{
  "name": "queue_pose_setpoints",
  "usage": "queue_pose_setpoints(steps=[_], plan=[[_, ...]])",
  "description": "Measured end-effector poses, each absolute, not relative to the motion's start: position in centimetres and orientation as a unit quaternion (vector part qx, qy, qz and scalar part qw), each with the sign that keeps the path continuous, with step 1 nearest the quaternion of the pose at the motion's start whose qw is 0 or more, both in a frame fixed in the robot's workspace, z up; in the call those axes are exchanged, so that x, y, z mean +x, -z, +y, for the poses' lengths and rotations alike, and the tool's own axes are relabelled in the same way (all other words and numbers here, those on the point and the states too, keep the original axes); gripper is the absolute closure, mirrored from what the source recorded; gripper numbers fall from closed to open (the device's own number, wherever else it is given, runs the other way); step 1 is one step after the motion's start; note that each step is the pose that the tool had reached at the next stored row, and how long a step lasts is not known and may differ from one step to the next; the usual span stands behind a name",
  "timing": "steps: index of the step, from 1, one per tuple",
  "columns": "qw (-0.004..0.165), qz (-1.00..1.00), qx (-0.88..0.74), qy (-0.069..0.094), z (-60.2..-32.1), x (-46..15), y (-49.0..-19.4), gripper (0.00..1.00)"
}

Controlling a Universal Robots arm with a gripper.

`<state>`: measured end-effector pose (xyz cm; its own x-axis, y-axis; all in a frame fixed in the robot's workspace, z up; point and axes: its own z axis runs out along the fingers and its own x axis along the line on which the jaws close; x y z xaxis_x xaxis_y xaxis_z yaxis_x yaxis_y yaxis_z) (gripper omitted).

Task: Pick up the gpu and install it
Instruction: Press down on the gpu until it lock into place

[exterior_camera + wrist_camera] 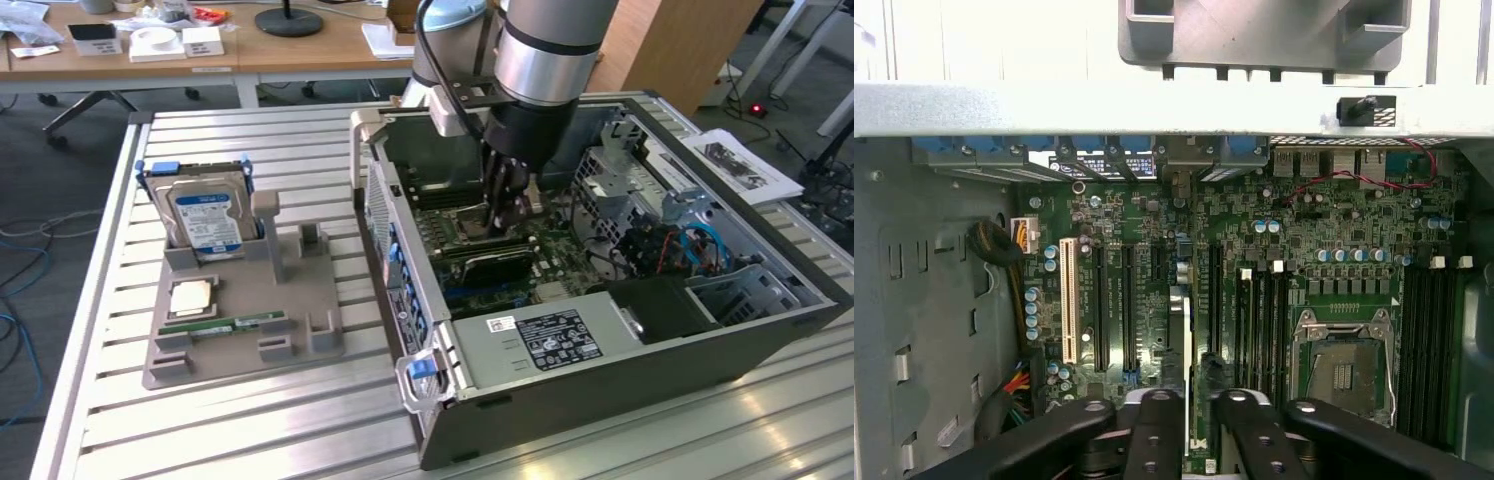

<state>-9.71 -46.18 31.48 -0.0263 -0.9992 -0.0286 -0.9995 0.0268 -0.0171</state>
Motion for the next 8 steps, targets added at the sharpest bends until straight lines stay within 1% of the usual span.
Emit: queue_pose_setpoints(steps=[1, 3, 4, 8], plan=[[0.016, 0.716, -0.698, -0.004, -46.18, -9.71, -31.48, 0.74], [0.016, 0.716, -0.698, -0.004, -46.18, -9.71, -31.48, 0.85], [0.016, 0.716, -0.698, -0.004, -46.18, -9.71, -31.48, 0.89], [0.016, 0.716, -0.698, -0.004, -46.18, -9.71, -31.48, 0.89]])
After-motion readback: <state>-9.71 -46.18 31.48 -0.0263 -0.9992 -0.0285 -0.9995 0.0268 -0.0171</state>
